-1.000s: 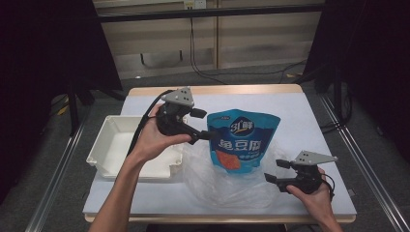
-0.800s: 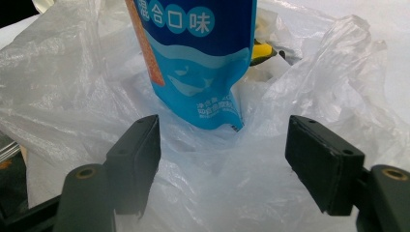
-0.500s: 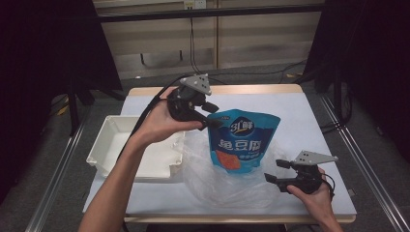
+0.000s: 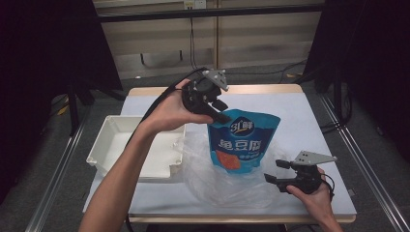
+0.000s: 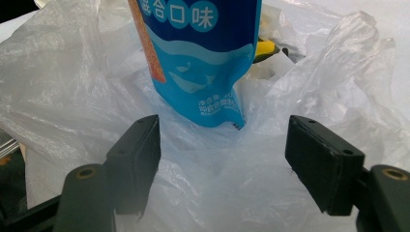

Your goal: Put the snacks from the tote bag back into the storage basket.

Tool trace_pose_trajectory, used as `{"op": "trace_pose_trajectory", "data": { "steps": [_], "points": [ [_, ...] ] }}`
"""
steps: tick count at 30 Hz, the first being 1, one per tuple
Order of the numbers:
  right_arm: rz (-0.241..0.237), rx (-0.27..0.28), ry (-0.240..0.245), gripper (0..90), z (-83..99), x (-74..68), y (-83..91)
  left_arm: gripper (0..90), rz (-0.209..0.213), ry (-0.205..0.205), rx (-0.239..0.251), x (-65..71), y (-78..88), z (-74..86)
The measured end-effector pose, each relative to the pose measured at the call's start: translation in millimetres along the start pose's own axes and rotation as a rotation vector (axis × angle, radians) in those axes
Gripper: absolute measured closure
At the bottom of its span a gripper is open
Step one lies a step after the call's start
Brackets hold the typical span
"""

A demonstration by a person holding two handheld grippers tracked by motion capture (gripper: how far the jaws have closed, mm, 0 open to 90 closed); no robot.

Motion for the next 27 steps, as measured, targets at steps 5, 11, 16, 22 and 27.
{"op": "trace_pose_trajectory", "data": {
  "steps": [5,11,16,22,27],
  "points": [
    [-0.003,-0.005,-0.001,28.7,0.5,-0.6,-0.7,59.0,0.038,-0.038,-0.06,-4.4,-10.0,-15.0],
    [-0.005,-0.004,-0.001,28.7,1.0,-0.1,-0.1,68.7,0.055,-0.077,-0.101,-7.6,-20.4,-32.0],
    [-0.009,-0.006,0.01,28.7,1.9,-1.9,-0.6,72.0,0.098,-0.112,-0.178,-9.2,-29.2,-39.3],
    [-0.009,-0.007,0.008,28.7,2.1,-1.5,-0.7,77.2,0.115,-0.111,-0.198,-12.1,-34.0,-39.6],
    [-0.007,-0.008,0.01,28.7,2.1,-0.4,-1.4,81.5,0.143,-0.108,-0.214,-13.1,-38.8,-40.3]
  ]
}}
Point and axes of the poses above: each handheld gripper's, and its own axes: y roughly backward along the jaws, z roughly out of its underside, x roughly to its right, the point moved 3 cm from there along -y, roughly forward along the jaws, and after that the axes turned 14 degrees about -y, right-handed, at the moved point
